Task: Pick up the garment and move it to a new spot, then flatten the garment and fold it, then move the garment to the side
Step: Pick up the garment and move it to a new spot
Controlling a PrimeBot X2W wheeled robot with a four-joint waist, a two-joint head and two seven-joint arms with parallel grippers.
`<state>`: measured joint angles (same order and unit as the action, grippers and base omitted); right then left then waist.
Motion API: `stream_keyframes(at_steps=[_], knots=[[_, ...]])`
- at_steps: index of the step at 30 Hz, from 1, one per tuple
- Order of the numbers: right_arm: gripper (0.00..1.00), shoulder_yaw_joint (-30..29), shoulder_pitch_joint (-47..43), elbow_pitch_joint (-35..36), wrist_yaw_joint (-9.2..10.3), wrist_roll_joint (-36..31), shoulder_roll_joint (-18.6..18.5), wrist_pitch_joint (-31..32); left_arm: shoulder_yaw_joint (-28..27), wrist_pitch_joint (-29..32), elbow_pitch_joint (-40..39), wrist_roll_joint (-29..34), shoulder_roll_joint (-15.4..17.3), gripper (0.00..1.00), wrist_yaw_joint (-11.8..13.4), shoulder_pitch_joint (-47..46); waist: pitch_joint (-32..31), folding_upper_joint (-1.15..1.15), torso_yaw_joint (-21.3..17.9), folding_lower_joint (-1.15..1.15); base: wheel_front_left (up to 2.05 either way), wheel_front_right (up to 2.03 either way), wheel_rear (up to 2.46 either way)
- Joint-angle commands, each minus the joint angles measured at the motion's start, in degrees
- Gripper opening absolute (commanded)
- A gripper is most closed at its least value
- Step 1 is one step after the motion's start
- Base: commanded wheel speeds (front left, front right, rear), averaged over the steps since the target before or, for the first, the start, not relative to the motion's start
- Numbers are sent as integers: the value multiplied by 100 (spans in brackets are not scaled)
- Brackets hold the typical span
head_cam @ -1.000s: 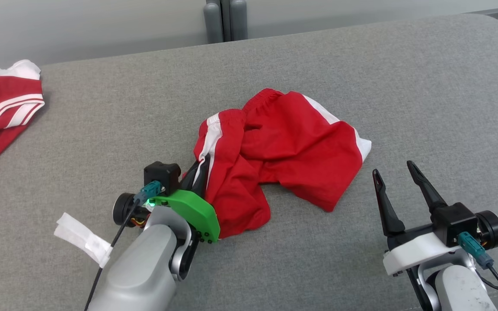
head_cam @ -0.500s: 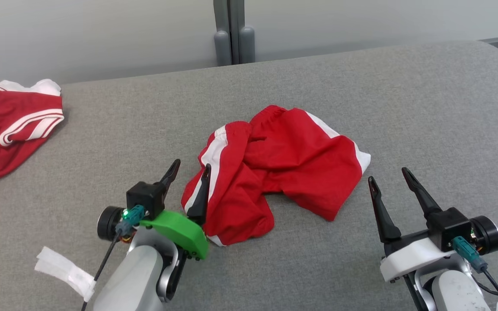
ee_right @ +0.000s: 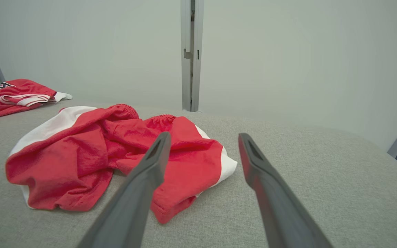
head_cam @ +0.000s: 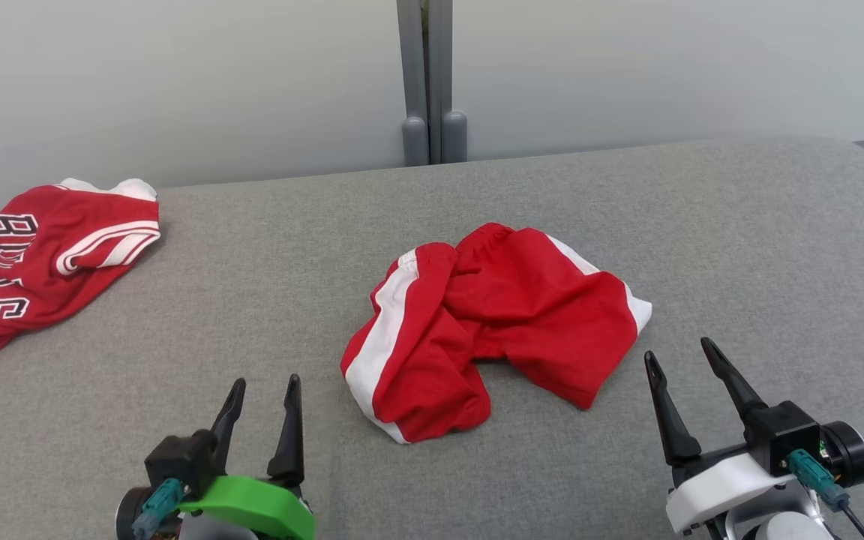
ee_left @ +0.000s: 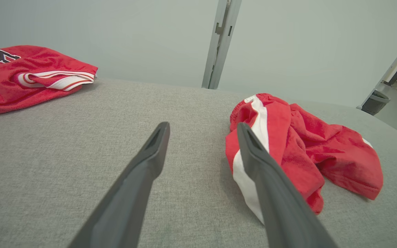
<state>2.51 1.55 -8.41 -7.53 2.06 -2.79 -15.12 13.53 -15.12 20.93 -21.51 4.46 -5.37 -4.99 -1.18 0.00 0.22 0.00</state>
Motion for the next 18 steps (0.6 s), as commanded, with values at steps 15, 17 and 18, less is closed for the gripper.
stream_keyframes(at_steps=[15, 17, 18], knots=[[100, 7, -387, -95, 8, 253, -20, -6, -564, -5, -697, 175, -155, 100, -108, 947, -203, 0, 36, 0, 0, 0, 0], [100, 15, -373, -107, 8, 258, -20, -6, -540, -5, -721, 145, -155, 100, -84, 959, -197, 0, 33, 0, 0, 0, 0], [100, 13, -359, -109, 8, 256, -20, -5, -532, -5, -729, 142, -155, 100, -72, 959, -194, 0, 32, 0, 0, 0, 0]])
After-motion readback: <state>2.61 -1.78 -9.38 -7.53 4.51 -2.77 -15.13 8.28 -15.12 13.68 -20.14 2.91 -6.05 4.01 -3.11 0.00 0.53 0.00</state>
